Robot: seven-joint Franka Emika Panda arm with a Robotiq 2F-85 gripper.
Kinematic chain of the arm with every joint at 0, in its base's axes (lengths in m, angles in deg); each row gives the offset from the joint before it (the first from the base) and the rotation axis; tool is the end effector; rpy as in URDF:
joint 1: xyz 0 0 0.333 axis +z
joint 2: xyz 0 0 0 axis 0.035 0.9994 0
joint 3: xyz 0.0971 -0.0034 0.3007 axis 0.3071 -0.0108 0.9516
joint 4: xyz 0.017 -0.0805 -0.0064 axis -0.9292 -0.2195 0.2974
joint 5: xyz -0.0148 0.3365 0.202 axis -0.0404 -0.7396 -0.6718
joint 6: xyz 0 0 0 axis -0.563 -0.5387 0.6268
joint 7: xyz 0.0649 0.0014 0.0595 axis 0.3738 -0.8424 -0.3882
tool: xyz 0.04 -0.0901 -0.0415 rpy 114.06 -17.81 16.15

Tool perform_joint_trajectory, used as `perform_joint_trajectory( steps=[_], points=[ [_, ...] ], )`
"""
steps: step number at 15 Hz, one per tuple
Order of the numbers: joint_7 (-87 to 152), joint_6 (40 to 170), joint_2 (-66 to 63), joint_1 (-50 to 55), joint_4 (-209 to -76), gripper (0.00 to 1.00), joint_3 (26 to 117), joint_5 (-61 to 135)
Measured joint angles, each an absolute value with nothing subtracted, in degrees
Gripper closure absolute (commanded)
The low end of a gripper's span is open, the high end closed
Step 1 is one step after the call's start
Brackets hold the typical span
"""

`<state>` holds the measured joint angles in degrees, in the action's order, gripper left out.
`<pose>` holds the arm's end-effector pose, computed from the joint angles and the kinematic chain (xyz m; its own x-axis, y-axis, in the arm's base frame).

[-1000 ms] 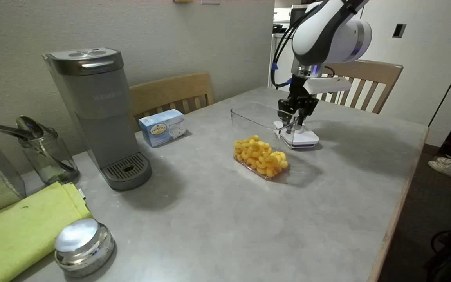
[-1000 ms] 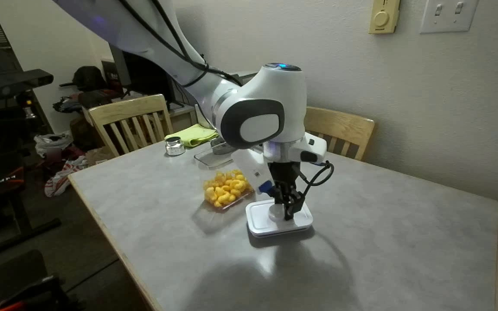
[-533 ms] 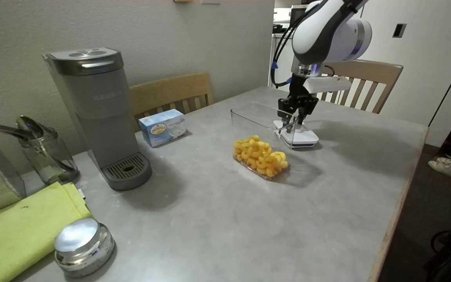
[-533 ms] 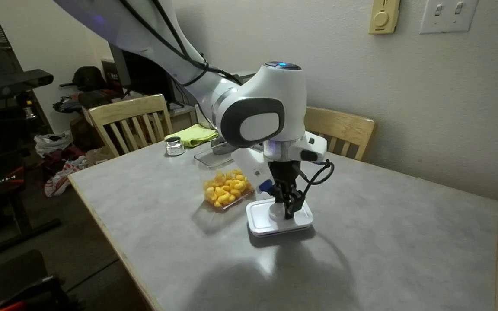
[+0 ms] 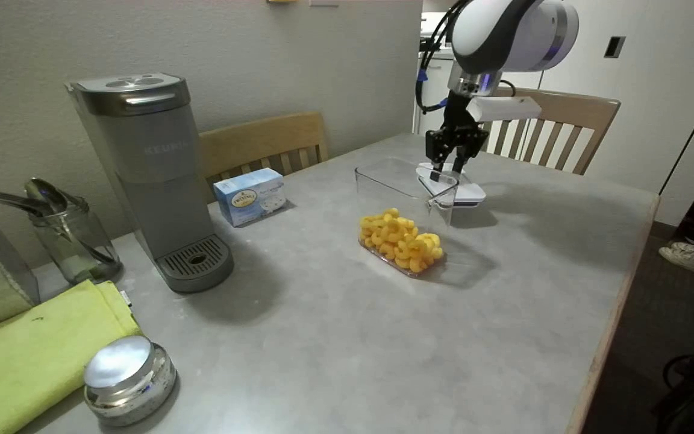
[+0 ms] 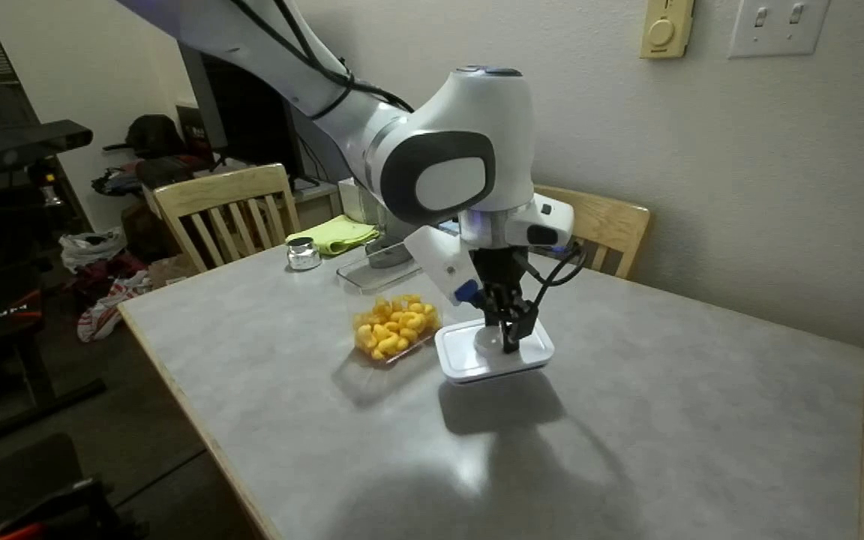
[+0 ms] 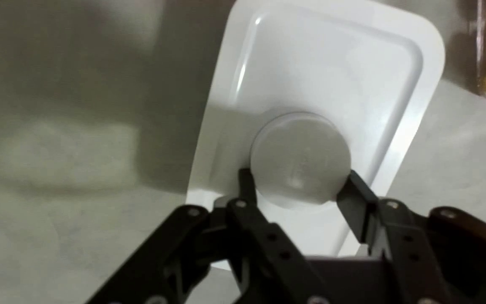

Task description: Pick the lid on the table and put it on the storage jar

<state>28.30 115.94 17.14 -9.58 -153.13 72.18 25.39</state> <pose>0.6456 -0.1694 0.2187 0.9210 -0.3684 0.1263 -0.3622 -0.9295 -0.0704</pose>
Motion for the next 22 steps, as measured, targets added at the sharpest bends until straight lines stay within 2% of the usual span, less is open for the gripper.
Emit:
perform_joint_trajectory(
  steps=[22],
  points=[
    [19.07, 108.41, 10.93, -9.71, -145.66, 0.73, 73.70, 25.34]
  ],
)
